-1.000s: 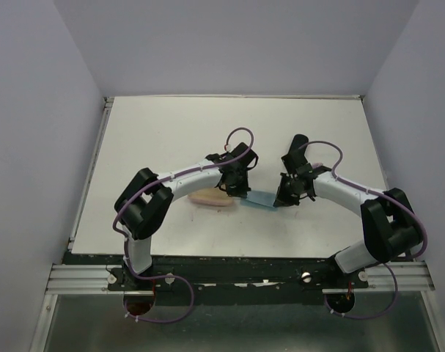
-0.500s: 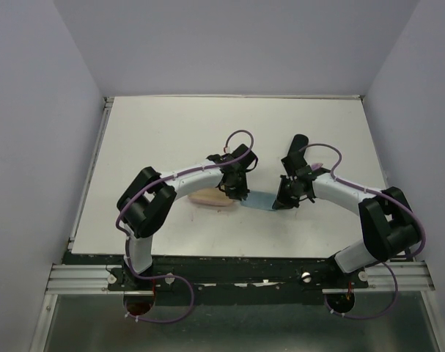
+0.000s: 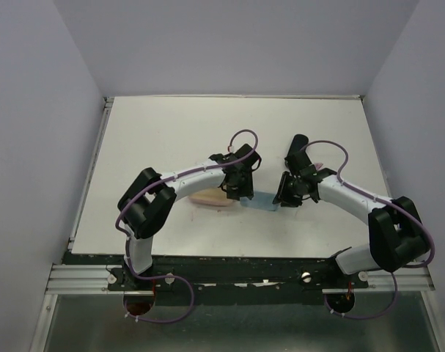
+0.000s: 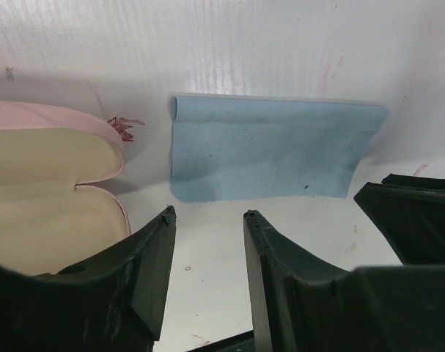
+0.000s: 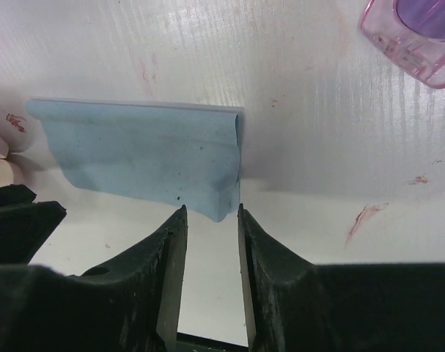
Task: Organize the sunglasses
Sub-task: Pick up the folded cleaning cloth from the center of the board.
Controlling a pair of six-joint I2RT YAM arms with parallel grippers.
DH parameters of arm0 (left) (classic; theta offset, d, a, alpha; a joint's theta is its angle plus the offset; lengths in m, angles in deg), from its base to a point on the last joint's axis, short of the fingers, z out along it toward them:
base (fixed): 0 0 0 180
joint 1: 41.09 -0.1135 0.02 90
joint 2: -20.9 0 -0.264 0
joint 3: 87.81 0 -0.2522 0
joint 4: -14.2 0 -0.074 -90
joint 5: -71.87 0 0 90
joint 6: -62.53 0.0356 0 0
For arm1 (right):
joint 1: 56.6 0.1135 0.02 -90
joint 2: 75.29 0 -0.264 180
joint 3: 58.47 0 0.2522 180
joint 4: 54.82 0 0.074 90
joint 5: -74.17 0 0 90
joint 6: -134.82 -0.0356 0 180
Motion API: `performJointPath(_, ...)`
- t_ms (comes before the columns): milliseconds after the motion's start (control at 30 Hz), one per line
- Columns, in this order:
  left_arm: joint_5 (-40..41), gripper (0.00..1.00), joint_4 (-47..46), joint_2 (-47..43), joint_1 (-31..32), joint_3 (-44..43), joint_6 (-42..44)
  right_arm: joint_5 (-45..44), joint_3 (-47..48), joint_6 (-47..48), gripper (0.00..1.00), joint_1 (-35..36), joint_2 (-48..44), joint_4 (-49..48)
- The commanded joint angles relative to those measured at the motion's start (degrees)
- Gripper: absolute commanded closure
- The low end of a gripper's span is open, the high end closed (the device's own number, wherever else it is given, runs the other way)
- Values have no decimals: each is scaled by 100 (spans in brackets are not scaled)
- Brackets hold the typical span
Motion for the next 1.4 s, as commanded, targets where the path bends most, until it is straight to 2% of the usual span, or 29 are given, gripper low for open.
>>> performJointPath(0, 232, 48, 96, 104, -22, -281, 235, -223, -98, -21, 58, -10, -17, -205)
performJointPath(300, 337, 50, 166, 614, -83, -598, 455, -733, -89, -12, 58, -10, 220, -469)
performJointPath(833, 214, 62, 175, 992, -92, -765, 525, -716, -142, 155, 61, -1, 616, -654)
performJointPath(933, 126, 66, 166, 1054, -92, -774, 525, -733, -168, 146, 64, -10, 686, -680)
performJointPath(1133, 56, 80, 113, 1098, -13, -827, 613, -496, -221, 252, 69, -10, 721, -724)
performJointPath(1233, 47, 100, 139, 1098, -13, -844, 613, -382, -273, 252, 78, -10, 730, -777)
performJointPath(1367, 91, 100, 79, 1019, -13, -800, 640, -216, -326, 295, 82, -1, 748, -865)
